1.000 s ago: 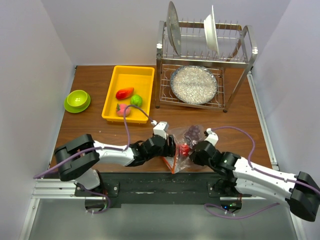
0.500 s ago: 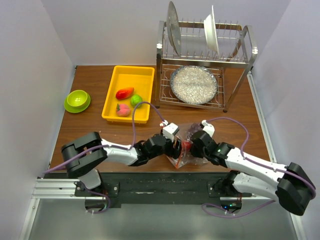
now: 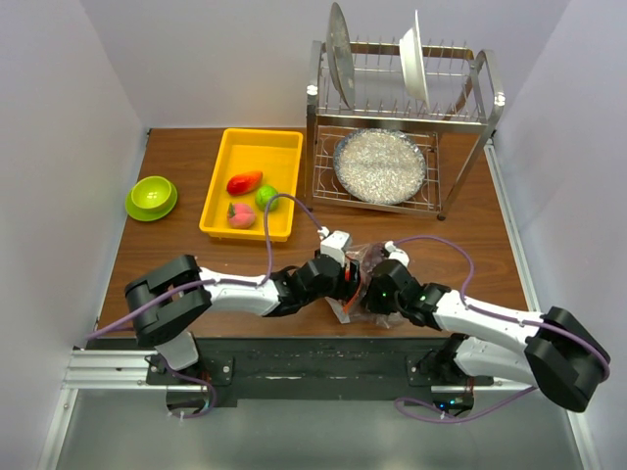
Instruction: Open the zip-top bag and remove the fake food
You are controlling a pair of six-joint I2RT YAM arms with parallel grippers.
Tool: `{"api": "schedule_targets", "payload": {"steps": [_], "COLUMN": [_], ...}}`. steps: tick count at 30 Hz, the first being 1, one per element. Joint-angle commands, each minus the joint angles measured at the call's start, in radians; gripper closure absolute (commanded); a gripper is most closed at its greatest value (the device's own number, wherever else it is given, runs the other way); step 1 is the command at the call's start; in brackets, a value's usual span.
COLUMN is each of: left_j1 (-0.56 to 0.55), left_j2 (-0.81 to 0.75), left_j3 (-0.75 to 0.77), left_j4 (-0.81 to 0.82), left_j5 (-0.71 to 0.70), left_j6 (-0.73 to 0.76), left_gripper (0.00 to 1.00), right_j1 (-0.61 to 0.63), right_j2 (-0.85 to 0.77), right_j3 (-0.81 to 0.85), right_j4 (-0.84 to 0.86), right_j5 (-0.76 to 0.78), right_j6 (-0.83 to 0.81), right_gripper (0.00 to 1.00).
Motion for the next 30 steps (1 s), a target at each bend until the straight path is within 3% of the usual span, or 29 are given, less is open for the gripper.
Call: {"api": "schedule_targets", "payload": {"steps": [1, 8, 23, 30], "left_j1": [0.002, 0.007, 0.014, 0.013], "left_j2": [-0.036, -0.105, -0.036, 0.016], "left_j3": [0.055, 0.044, 0.121, 0.167], "left_j4": [-0.194, -0.287, -0.313, -0.364], "left_j5": [-0.091, -0.114, -0.092, -0.109], "left_j6": [-0.247, -0.483, -0.576, -0.615], "left_gripper": [0.28, 0.24, 0.22, 0.34], "right_j1": [0.002, 0.002, 0.003, 0.003], "right_j2": [-0.039, -0.080, -0.114, -0.137], "right_j3": [-0.010, -0.016, -0.046, -0.053], "right_j4": [0.041, 0.021, 0.032, 0.023], "right_j5": [-0.037, -0.028, -0.031, -0.028], "right_j6": [-0.007, -0.001, 0.021, 0.027], "right_gripper": [0.96, 0.97, 0.99, 0.99]}}
